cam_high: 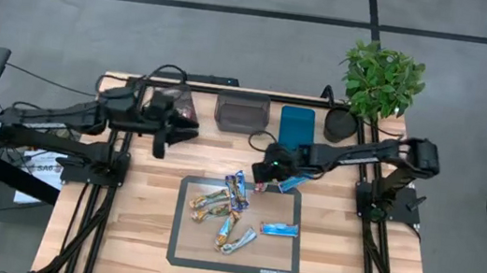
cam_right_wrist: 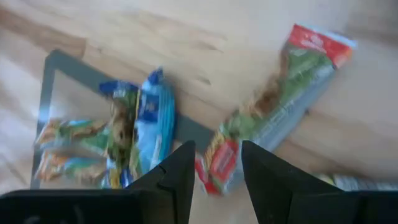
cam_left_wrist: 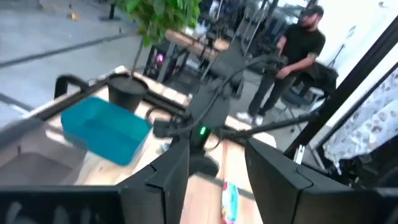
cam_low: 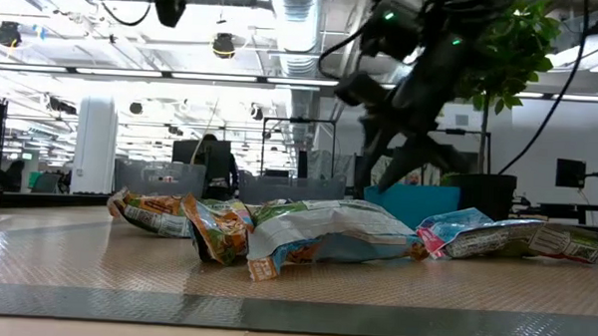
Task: Pick and place Granola Bars by type
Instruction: Put the red granola bar into the left black bin
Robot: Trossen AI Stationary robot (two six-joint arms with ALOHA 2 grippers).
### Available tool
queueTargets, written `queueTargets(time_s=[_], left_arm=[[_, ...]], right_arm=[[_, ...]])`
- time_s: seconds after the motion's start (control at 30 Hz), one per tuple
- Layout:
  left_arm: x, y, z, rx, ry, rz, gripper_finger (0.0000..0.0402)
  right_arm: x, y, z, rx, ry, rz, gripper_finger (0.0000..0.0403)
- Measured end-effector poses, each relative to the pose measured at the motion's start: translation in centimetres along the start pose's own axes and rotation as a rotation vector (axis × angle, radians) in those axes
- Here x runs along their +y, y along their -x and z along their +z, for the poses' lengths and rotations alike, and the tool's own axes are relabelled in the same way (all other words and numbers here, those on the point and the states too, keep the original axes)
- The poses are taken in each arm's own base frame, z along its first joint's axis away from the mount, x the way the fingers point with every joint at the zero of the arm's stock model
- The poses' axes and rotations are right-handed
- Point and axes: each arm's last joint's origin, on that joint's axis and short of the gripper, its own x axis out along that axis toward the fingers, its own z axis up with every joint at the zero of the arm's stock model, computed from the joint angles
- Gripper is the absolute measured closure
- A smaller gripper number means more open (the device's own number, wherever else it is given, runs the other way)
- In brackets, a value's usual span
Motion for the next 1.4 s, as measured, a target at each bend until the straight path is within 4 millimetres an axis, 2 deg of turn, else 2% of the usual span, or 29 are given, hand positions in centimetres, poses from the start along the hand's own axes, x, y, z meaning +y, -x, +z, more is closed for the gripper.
queueTargets(time_s=[0.17,0.3,0.53,0.7,0.77,0.87,1.0,1.27,1.4], left_arm=[[0.0,1.4,-0.4,0.002,0.0,0.002,0.0255],[0.0,1.8,-0.6,0.028,-0.027,-0.011,0.0255],[0.1,1.8,-0.7,0.036,-0.042,-0.011,0.0255],[0.1,1.8,-0.7,0.03,-0.042,0.006,0.0255],[0.1,1.8,-0.6,0.025,-0.042,0.019,0.0255],[0.2,1.8,-0.6,0.017,-0.042,0.036,0.0255],[0.2,1.8,-0.6,0.014,-0.042,0.043,0.0255],[0.2,1.8,-0.7,0.022,-0.041,0.047,0.0255],[0.2,1.8,-0.7,0.023,-0.041,0.047,0.0255]], right_arm=[[0.7,-0.7,1.5,0.059,-0.004,-0.028,0.0281],[1.6,-0.3,2.5,0.105,0.057,0.055,0.0281],[4.0,0.5,3.8,0.133,0.292,0.381,0.0281],[5.4,1.0,4.3,0.048,0.246,0.494,0.0281],[5.2,0.9,4.4,0.008,0.163,0.439,0.0281],[3.7,0.4,4.1,-0.04,0.005,0.218,0.0281],[2.0,0.1,2.9,-0.124,-0.111,-0.058,0.0281],[1.6,0.2,0.0,-0.124,-0.142,-0.23,0.0281],[1.4,-0.7,-0.8,-0.098,-0.107,-0.28,0.0273]])
